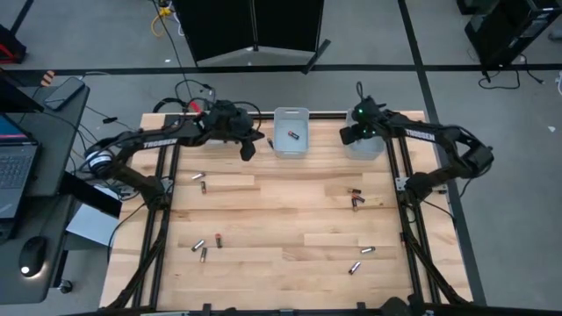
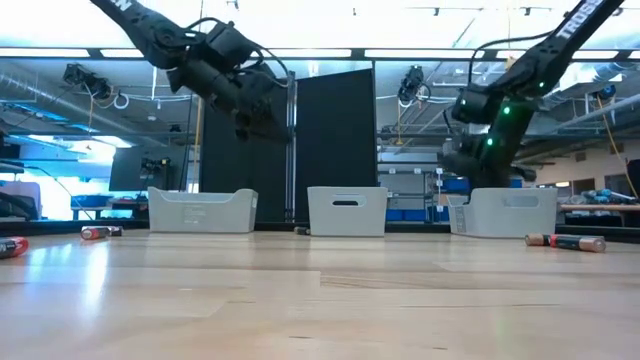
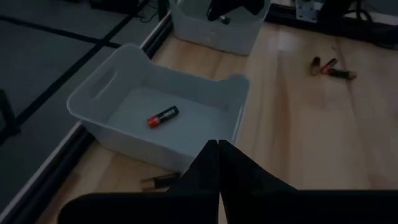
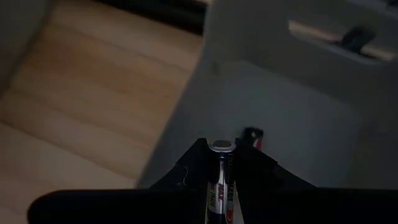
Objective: Sort batteries
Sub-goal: Put the black silver battery into the right bin, then put the top right black orange battery into the middle bin
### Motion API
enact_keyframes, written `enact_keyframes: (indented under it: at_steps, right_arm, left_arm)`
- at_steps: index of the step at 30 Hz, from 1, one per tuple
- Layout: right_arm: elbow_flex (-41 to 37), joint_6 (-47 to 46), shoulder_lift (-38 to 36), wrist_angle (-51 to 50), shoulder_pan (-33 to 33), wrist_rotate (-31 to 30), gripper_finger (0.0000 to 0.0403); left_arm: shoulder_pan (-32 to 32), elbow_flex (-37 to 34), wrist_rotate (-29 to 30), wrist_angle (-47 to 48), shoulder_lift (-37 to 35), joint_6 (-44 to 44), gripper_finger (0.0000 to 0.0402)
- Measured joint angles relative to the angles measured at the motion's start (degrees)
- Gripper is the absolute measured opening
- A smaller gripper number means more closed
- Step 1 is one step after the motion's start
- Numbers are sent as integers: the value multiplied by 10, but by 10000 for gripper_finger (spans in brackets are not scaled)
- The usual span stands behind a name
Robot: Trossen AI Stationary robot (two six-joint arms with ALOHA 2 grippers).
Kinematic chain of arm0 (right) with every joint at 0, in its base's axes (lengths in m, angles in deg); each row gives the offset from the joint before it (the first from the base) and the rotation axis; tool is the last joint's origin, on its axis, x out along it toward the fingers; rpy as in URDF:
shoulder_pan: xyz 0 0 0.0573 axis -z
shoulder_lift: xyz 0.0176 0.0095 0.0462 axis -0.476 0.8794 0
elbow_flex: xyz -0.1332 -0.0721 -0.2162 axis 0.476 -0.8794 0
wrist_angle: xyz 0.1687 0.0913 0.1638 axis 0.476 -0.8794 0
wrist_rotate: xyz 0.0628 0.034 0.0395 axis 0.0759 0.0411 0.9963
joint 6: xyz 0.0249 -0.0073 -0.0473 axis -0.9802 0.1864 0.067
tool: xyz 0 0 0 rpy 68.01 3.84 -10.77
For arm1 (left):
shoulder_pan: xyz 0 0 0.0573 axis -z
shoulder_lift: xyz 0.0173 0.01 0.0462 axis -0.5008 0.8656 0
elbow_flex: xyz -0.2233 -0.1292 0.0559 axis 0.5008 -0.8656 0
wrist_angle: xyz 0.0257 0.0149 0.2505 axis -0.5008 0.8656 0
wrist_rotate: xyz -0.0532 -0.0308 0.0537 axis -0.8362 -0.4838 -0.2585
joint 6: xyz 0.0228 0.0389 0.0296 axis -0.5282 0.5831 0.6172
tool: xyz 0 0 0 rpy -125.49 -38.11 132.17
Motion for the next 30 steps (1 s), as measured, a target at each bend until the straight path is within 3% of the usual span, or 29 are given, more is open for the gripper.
enact_keyframes:
  at_steps: [5,13,25,30]
  right_arm:
    - [0,-4,31,-9,4,-11,64]
    - [7,-8,41,-16,4,-24,73]
    - [7,-4,39,-17,4,-30,131]
    - [7,18,4,-24,4,-33,125]
  left_arm:
    - [3,-13,19,-17,6,-1,5]
    - [18,-93,33,-174,6,-32,5]
    - [18,-101,33,-214,6,-20,5]
    - [18,-101,33,-229,6,-27,5]
